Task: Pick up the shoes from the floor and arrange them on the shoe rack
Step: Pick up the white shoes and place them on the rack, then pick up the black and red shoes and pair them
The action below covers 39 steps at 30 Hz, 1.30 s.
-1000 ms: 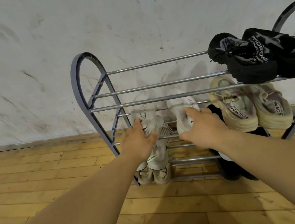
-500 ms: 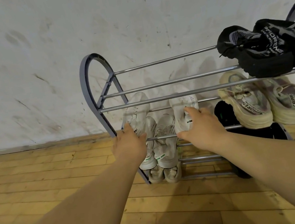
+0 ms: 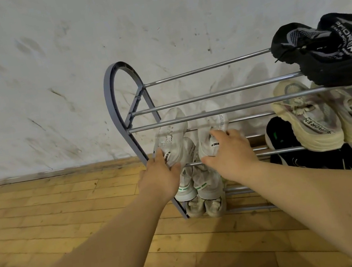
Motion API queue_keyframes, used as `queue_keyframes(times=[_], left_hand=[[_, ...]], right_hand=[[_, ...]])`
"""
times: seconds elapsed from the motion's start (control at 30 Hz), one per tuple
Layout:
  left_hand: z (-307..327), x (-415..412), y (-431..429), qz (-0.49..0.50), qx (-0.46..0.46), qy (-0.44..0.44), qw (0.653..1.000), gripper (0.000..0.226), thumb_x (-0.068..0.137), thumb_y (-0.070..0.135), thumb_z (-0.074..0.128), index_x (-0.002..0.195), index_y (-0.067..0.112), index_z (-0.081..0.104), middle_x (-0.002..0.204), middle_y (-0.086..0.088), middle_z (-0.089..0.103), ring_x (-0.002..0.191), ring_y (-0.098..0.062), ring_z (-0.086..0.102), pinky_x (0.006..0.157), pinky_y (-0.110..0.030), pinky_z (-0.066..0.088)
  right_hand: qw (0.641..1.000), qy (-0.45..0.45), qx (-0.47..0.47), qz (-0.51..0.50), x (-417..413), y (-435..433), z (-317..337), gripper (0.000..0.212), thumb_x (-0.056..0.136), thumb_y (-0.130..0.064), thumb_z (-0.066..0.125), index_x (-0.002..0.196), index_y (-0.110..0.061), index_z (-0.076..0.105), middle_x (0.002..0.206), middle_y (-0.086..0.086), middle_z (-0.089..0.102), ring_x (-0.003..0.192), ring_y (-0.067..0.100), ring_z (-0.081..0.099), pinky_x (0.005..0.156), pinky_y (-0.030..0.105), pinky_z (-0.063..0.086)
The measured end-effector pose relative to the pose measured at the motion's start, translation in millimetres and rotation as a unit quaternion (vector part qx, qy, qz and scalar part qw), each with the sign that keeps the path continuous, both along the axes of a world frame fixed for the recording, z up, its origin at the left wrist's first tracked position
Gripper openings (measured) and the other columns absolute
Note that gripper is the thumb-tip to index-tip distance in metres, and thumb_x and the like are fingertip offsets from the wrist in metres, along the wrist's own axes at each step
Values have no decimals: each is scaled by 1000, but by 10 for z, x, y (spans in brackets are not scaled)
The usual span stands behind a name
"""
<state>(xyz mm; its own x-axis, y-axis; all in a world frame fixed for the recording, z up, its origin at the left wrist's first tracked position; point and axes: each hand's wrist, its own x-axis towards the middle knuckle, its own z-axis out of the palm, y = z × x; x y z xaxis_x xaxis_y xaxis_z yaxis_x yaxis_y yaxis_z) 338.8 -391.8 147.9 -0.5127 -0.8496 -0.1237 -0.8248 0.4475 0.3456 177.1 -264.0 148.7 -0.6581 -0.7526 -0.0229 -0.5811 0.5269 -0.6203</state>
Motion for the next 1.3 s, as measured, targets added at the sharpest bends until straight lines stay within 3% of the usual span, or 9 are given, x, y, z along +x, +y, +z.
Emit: queue_keyframes(times=[0.43,0.57,0.7,0.87,1.0,1.07,1.17,1.23,1.3], left_hand=[[-35,15,-43,5,9,8,1000,84,96,67,41,164,30,10,162,-3,36,144,-39,39,113,-55,38],[3,20,-11,8,21,21,1000,83,92,67,43,162,32,14,159,-4,41,140,-39,42,111,-56,41],[118,28,88,5,22,21,1000,76,91,67,44,155,29,27,151,-9,46,137,-39,43,108,-56,42],[400,78,387,-25,-15,-4,1000,71,96,58,49,155,24,29,150,-10,41,138,-36,40,110,-53,40],[628,-8,779,-91,-36,-12,995,74,96,60,48,157,23,29,153,-11,40,140,-36,37,111,-50,38],[754,-122,1055,-134,-29,-3,991,77,96,62,49,159,25,26,158,-9,35,144,-35,33,114,-49,36],[920,-348,1531,-231,-16,-3,973,77,98,62,50,161,25,24,162,-7,31,147,-31,31,118,-44,32],[1010,-553,1878,-294,-20,-7,956,76,98,60,51,161,26,25,163,-6,32,148,-29,31,119,-40,29],[1085,-810,2232,-350,-29,-9,936,77,98,60,53,161,28,25,163,-4,33,148,-28,31,118,-39,29]], right_hand=[[999,22,18,22,224,-228,-37,79,85,-62,65,152,-33,35,150,10,36,133,40,38,110,44,39],[998,20,37,46,181,-218,-21,87,81,-64,67,153,-33,30,150,11,35,135,40,38,111,45,39],[994,-41,37,89,80,-90,167,101,77,-56,76,157,-32,20,157,12,30,142,35,36,112,43,39],[977,-9,136,162,-22,322,490,103,77,-55,79,160,-26,25,160,8,35,143,29,39,112,38,39],[943,-12,263,202,-141,897,919,94,85,-56,74,160,-29,25,164,-1,31,143,24,41,110,32,38],[930,-58,310,191,-284,1219,1127,90,85,-58,73,159,-35,27,161,-2,36,137,25,47,109,39,45],[936,-110,303,139,-564,1772,1260,87,85,-58,73,158,-41,28,159,-3,37,129,26,53,99,46,53],[943,-112,303,84,-800,2285,1194,87,85,-57,73,158,-40,27,163,-1,30,129,29,50,93,41,55],[948,-102,300,20,-1072,2889,971,93,82,-62,73,159,-39,25,162,1,32,116,28,53,79,35,56]])
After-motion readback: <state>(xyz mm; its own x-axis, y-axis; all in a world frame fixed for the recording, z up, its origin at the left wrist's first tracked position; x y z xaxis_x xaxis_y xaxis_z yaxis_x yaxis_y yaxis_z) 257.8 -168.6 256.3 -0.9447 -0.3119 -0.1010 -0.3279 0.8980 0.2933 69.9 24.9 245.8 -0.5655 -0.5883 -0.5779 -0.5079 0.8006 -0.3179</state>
